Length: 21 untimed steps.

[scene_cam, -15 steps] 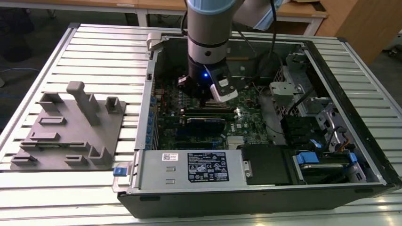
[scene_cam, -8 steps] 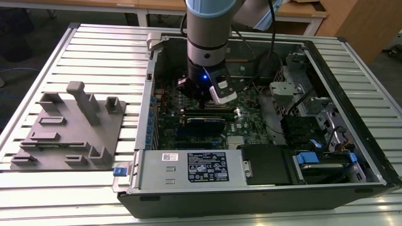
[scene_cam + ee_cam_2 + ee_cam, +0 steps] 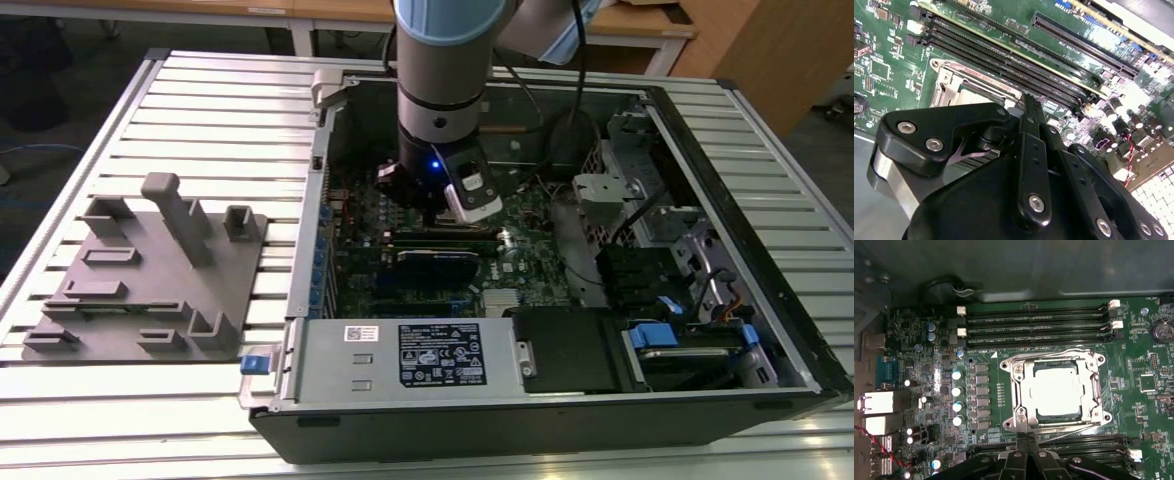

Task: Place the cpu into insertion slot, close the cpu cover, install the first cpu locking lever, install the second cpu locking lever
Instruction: 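Install the second cpu locking lever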

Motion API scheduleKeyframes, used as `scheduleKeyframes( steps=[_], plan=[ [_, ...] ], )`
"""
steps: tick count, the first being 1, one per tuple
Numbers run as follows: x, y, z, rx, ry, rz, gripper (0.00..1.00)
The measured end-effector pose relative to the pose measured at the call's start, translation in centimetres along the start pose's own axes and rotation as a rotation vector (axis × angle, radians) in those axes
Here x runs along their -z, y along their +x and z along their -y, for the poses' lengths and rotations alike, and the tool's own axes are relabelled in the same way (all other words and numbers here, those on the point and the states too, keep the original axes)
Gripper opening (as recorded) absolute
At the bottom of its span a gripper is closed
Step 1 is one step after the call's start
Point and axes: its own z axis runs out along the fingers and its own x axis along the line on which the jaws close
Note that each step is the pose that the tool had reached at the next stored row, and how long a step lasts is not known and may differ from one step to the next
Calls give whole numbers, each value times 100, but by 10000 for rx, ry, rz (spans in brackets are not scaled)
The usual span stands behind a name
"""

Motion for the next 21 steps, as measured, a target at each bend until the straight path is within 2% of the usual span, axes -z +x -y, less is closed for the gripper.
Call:
scheduleKeyframes(
  steps=[3, 6, 14, 17, 19, 21],
  plan=[
    [0, 0, 1, 0, 0, -1, 10],
    [-8, 4, 12, -2, -66, -4, 10],
    [-35, 42, 105, -4, -130, -4, 10],
    [-54, 50, 129, -9, -245, -8, 10],
    [-61, 55, 138, -11, -381, -13, 10],
    [-66, 59, 146, -19, -583, -25, 10]
  ],
)
